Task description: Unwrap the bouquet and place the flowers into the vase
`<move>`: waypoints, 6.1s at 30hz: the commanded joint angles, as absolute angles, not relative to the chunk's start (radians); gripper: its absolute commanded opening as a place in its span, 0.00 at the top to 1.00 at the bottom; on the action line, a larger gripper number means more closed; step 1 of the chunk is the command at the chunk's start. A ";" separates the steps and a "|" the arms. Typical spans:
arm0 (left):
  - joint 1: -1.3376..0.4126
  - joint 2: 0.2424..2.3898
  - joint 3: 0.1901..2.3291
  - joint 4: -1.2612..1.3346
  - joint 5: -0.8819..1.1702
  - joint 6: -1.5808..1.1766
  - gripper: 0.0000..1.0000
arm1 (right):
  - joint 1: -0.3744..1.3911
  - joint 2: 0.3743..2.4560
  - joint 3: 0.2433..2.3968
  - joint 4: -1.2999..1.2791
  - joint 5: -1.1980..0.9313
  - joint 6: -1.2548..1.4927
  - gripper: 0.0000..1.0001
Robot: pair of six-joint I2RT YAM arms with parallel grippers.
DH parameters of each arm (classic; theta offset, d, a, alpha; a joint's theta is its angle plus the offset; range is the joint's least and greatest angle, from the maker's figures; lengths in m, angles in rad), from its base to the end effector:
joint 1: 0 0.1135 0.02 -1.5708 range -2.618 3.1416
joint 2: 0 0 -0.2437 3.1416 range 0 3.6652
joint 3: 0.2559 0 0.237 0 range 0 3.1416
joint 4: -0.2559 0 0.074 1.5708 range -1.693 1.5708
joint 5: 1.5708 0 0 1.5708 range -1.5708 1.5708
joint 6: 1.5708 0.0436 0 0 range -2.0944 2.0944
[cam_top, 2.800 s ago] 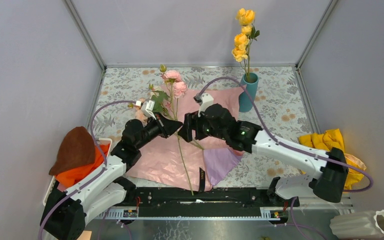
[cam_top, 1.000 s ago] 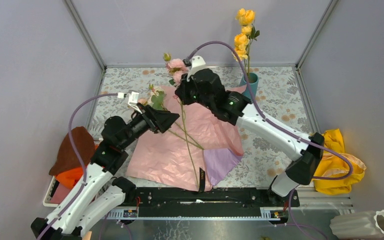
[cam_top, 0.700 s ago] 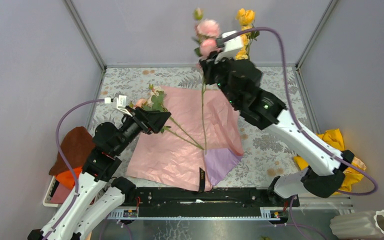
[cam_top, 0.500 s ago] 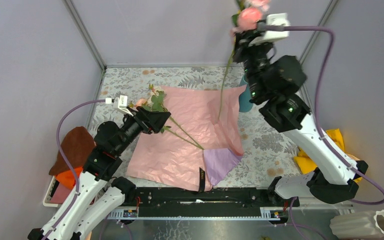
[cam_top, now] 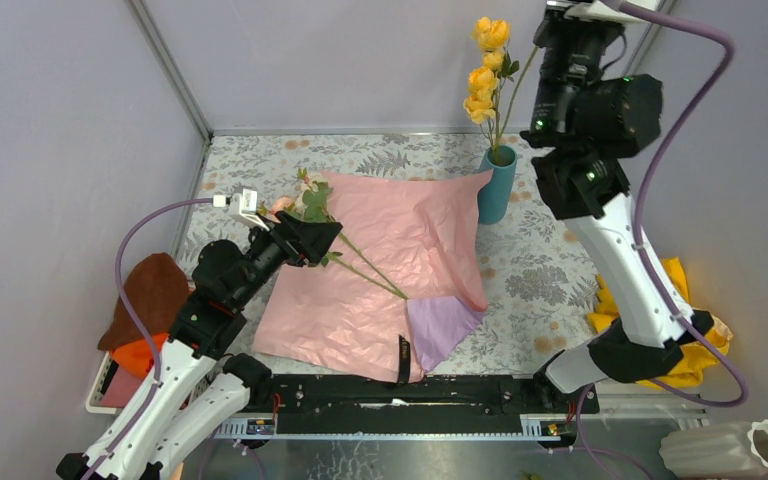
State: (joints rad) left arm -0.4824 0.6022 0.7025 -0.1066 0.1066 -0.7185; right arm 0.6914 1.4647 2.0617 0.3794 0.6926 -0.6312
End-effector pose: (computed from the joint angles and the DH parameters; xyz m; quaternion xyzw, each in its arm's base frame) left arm 0.1384 -0.0777 0.3335 -0.0461 0.7078 -0.4289 0.5594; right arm 0.1798 0.1127 0.6234 0.0870 0.4167 -0.0723 0.9020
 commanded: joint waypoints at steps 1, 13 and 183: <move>-0.483 0.598 0.697 -0.081 0.094 -0.710 0.17 | 0.618 1.553 2.114 0.386 0.647 -0.641 1.00; -0.483 0.582 0.684 -0.097 0.064 -0.680 0.17 | 0.450 1.616 2.038 0.348 0.557 -0.479 1.00; -0.477 0.685 0.320 0.032 0.197 -1.168 0.27 | 0.897 1.440 1.003 0.034 -0.156 0.456 1.00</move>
